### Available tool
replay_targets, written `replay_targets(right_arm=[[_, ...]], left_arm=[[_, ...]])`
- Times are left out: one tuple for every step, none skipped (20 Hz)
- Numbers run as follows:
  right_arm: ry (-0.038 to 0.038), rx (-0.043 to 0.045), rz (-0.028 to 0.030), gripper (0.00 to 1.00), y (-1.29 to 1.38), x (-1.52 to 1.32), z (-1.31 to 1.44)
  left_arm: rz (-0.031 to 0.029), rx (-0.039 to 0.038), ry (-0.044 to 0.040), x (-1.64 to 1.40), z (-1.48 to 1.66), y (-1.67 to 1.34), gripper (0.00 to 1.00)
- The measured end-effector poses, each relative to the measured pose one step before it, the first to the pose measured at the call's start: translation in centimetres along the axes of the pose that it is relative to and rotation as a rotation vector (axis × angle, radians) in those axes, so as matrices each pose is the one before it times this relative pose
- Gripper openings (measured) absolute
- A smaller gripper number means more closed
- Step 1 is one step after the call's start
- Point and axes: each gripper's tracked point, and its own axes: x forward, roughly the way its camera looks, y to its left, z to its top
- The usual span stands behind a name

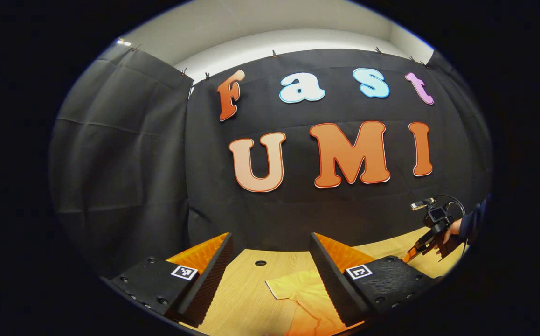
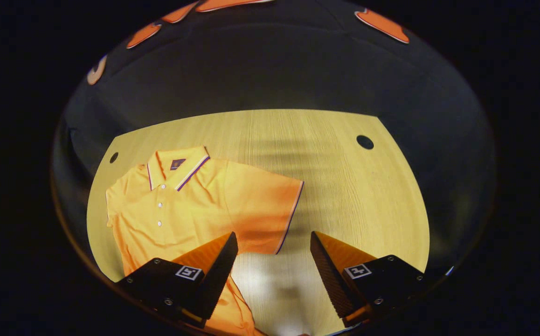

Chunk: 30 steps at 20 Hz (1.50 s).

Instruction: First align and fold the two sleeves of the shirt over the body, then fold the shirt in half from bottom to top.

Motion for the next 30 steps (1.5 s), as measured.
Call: replay_targets(right_arm=[[0.02101,0.02612,0.00457,0.92,-0.368,0.482,0.010],[0.01486,0.00556,-0.01528,0.91,-0.734,0.701,0.064],[0.01165,-0.00642,-0.01163,0.91,-0.527,0.686,0.022],[0.01288,-0.00441,0.00156,0.91,-0.107,0.653,0.089],[0.01748,-0.00008,0.00388,0.91,0.074,0.498,-0.028],[0.01387,0.00124,0.00693,0.90,0.100,0.625,0.137],[0.01440,-0.00137,-0.00158,0.90,0.021,0.654,0.012],[0.01327,-0.00796,-0.00400,0.90,0.031,0.714,0.222],[0.00963,-0.00498,-0.00783,0.89,-0.015,0.697,0.189],[0.01252,-0.00505,-0.00700,0.84,0.036,0.706,0.199],[0.00865,-0.00395,-0.00734,0.80,0.092,0.555,0.187],[0.00971,-0.00295,-0.00219,0.78,0.052,0.614,0.283],[0.01333,-0.00258,-0.00280,0.77,0.057,0.508,0.003],[0.01895,-0.00141,-0.00539,0.70,0.055,0.631,-0.081],[0.02016,-0.00367,-0.00338,0.76,0.240,0.650,-0.282],[0.01318,-0.00883,0.00274,0.76,0.280,0.519,-0.200],[0.01477,-0.01260,0.00131,0.70,0.229,0.341,-0.224],[-0.01646,-0.00228,0.00291,0.70,0.171,-0.159,0.453],[0.00539,0.00039,0.00205,0.73,0.197,0.065,0.451],[0.00337,0.00310,-0.00076,0.66,0.217,0.038,-0.077],[0.00254,0.00368,-0.00109,0.59,0.141,0.032,0.042],[0.00182,0.00414,0.00099,0.55,-0.086,0.013,-0.011],[0.00461,0.00204,0.00476,0.50,-0.149,0.108,-0.124],[-0.00111,0.00306,0.00649,0.43,-0.285,-0.044,-0.008],[0.00738,-0.00113,0.01254,0.25,0.111,-0.131,-0.203],[-0.00841,-0.00715,0.00492,0.19,0.048,0.104,0.063],[0.00923,0.00812,0.02291,0.19,0.488,-0.253,-0.116],[-0.00344,0.01535,0.01096,0.19,0.080,0.019,0.104],[-0.01569,0.03128,0.00974,0.06,0.337,-0.537,0.537],[-0.00833,0.00992,0.04397,0.06,1.184,-0.530,0.439]], left_arm=[[0.00363,-0.00207,0.00605,0.134,-0.165,-0.070,0.99],[0.00452,-0.00088,0.00641,0.371,-0.329,-0.048,0.99],[0.00596,0.00229,0.00726,0.195,-0.199,0.027,0.99],[0.00535,0.00366,0.00466,0.240,-0.093,-0.039,0.99],[0.00663,0.00418,0.00345,0.185,0.002,0.001,0.99],[0.00670,0.00461,0.00532,0.235,-0.134,0.062,1.00],[0.00629,0.00360,0.00921,0.246,-0.170,-0.082,0.99],[0.00414,0.00133,0.01152,0.230,-0.400,-0.117,0.99],[0.00426,0.00138,0.01302,0.218,-0.308,-0.131,0.99],[0.00385,0.00229,0.01264,0.188,-0.376,-0.122,0.99],[0.00375,0.00134,0.00871,0.123,-0.234,-0.057,0.99],[0.00482,0.00110,0.01057,-0.015,-0.225,-0.061,0.99],[0.00650,0.00008,0.01137,0.065,-0.405,0.000,0.99],[0.00665,-0.00256,0.01122,0.143,-0.261,0.098,0.99],[0.00737,-0.00305,0.01241,0.088,-0.433,0.098,0.99],[0.00713,-0.00220,0.01204,0.108,-0.577,0.165,1.00],[0.00840,-0.00178,0.01280,0.077,-0.305,0.089,1.00],[0.00466,-0.00417,0.01006,0.079,-0.258,0.055,1.00],[0.00229,-0.00612,0.01041,0.220,-0.263,-0.028,1.00],[0.00107,-0.00537,0.01303,0.430,-0.543,-0.063,1.00],[0.00045,-0.00461,0.01396,0.190,-0.272,0.010,1.00],[-0.00056,-0.00564,0.00973,0.134,-0.222,0.129,1.00],[-0.00178,-0.00467,0.00314,0.126,-0.173,-0.052,1.00],[-0.00168,-0.00123,0.00113,0.202,-0.068,0.048,1.00],[0.00420,0.00273,0.00010,0.035,0.113,0.173,1.00],[-0.00177,-0.00100,-0.00319,0.235,-0.067,0.095,1.00],[-0.00190,0.00066,0.00127,0.115,0.028,-0.007,0.99],[-0.00302,0.00302,0.00326,-0.005,-0.156,0.117,1.00],[-0.00717,-0.00041,0.00074,0.052,-0.031,-0.077,1.00],[-0.00534,-0.00073,-0.00223,0.055,0.013,-0.052,1.00]])
